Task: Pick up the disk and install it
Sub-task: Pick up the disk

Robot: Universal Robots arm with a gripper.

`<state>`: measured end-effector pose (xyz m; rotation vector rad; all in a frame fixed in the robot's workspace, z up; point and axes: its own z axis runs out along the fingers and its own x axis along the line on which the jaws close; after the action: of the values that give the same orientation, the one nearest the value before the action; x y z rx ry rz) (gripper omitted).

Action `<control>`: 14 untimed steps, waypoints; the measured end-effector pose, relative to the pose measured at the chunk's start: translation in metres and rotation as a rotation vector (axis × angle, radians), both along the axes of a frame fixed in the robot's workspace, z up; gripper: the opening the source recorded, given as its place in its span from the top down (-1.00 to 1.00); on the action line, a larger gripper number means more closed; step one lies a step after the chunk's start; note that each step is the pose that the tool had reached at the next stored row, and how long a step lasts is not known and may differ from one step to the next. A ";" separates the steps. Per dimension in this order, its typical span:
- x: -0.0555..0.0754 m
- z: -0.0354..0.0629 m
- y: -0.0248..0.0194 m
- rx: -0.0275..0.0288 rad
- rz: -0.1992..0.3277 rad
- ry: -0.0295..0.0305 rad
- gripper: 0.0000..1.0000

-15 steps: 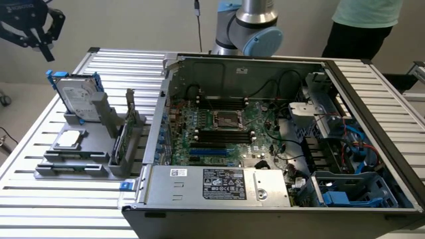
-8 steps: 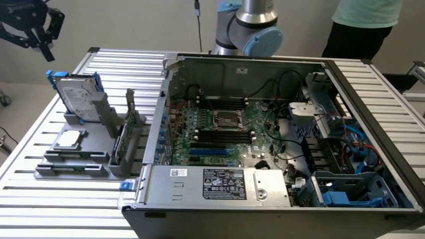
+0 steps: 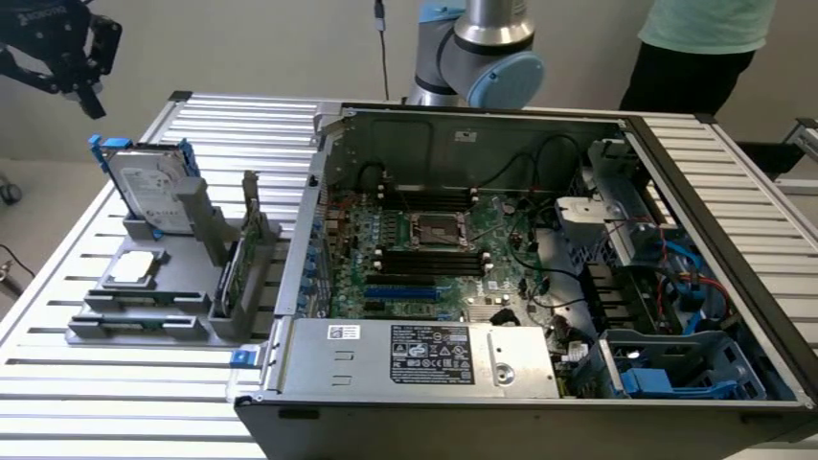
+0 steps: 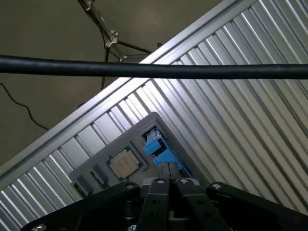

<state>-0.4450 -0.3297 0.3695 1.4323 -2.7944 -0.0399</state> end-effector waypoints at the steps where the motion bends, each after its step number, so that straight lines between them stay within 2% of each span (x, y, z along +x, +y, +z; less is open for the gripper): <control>1: 0.000 -0.0001 0.0000 0.0000 0.018 0.0000 0.79; 14: 0.000 -0.0012 0.0000 0.0000 0.255 0.0000 0.79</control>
<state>-0.4450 -0.3297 0.3683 1.7744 -2.5868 -0.0393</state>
